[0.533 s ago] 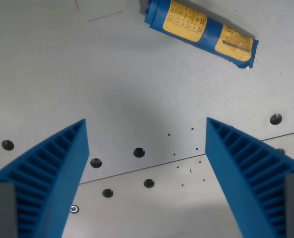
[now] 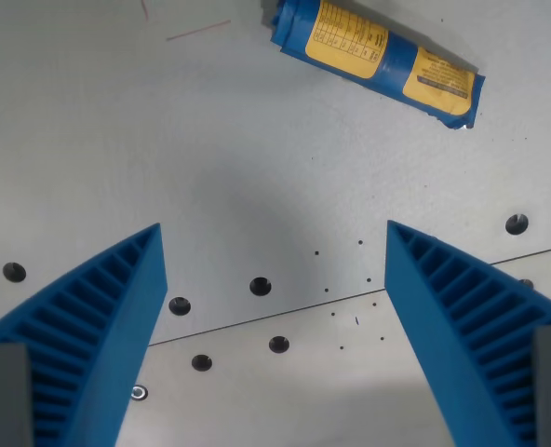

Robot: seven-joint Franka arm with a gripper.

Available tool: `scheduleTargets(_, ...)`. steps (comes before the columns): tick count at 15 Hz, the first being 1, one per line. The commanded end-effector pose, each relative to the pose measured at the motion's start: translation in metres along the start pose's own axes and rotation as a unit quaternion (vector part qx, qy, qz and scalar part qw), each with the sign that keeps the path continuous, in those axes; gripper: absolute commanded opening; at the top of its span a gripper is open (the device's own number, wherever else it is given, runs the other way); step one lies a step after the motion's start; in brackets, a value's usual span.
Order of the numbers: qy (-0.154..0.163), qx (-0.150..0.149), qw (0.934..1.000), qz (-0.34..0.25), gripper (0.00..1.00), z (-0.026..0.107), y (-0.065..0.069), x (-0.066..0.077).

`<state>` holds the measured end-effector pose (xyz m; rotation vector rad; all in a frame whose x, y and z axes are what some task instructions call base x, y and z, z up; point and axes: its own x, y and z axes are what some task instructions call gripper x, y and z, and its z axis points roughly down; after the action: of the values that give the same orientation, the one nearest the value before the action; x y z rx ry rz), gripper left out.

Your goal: Move above the blue bag

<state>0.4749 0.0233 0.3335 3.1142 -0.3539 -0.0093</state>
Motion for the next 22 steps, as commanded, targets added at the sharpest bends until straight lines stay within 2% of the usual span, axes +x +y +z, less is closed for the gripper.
scheduleTargets(1,0.003,-0.001,0.9996,-0.027,1.00,0.000,0.001,0.000)
scheduleTargets(6,0.008,-0.003,0.9967,-0.081,1.00,0.008,0.004,0.003)
scheduleTargets(11,0.016,-0.009,0.9872,-0.159,1.00,0.023,0.010,0.008)
scheduleTargets(16,0.022,-0.014,0.9704,-0.240,1.00,0.042,0.018,0.013)
scheduleTargets(22,0.026,-0.023,0.9413,-0.336,1.00,0.069,0.028,0.021)
